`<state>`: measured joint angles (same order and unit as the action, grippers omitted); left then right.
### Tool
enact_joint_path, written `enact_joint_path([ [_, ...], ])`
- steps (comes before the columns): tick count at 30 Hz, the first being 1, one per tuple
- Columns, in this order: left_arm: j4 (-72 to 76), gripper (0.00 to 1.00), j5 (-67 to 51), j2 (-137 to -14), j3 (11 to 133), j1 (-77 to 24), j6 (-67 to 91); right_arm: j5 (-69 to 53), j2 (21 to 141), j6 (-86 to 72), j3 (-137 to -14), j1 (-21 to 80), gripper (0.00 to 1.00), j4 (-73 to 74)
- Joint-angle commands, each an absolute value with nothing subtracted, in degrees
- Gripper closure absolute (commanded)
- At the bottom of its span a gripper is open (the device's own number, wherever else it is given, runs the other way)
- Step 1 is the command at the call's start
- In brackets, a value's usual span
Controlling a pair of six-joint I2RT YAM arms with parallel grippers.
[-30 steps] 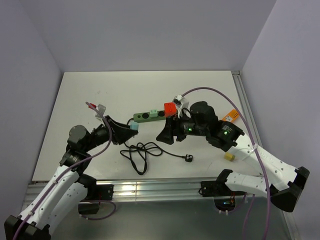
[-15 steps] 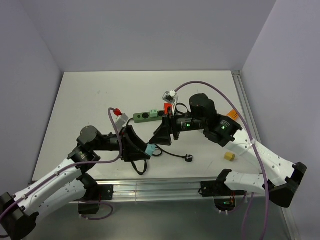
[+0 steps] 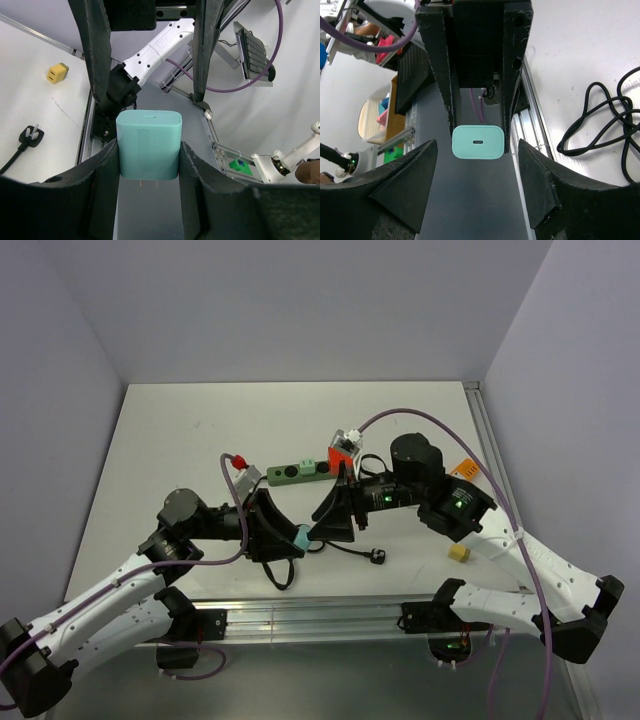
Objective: Insert the plug
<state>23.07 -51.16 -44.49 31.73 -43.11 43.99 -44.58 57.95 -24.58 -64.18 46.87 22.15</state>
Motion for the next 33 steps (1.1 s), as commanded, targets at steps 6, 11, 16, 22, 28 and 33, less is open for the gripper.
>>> enact_joint_path([
  [6,23.2,1.0,-50.6,-44.3,35.2,-43.6,41.8,-44.5,59.3,-22.4,-64.9,49.2,0.29,23.6],
  [11,22.8,1.0,-50.5,-44.1,35.3,-43.6,41.9,-43.9,60.4,-22.1,-66.4,50.3,0.28,24.0],
  [16,22.6,1.0,-50.5,-44.3,35.2,-43.7,41.7,-44.0,61.6,-22.2,-67.2,51.6,0.31,23.8],
  [22,21.9,1.0,-50.7,-44.8,35.3,-43.9,41.3,-42.9,62.8,-22.1,-68.6,52.9,0.46,24.5],
  [28,17.5,0.99,-48.0,-44.3,36.4,-43.9,39.6,-42.5,62.8,-22.1,-68.0,53.9,1.0,24.0],
  [33,7.3,0.25,-37.1,-42.1,37.9,-43.9,37.6,-35.7,60.9,-22.9,-67.1,54.2,1.0,23.2],
])
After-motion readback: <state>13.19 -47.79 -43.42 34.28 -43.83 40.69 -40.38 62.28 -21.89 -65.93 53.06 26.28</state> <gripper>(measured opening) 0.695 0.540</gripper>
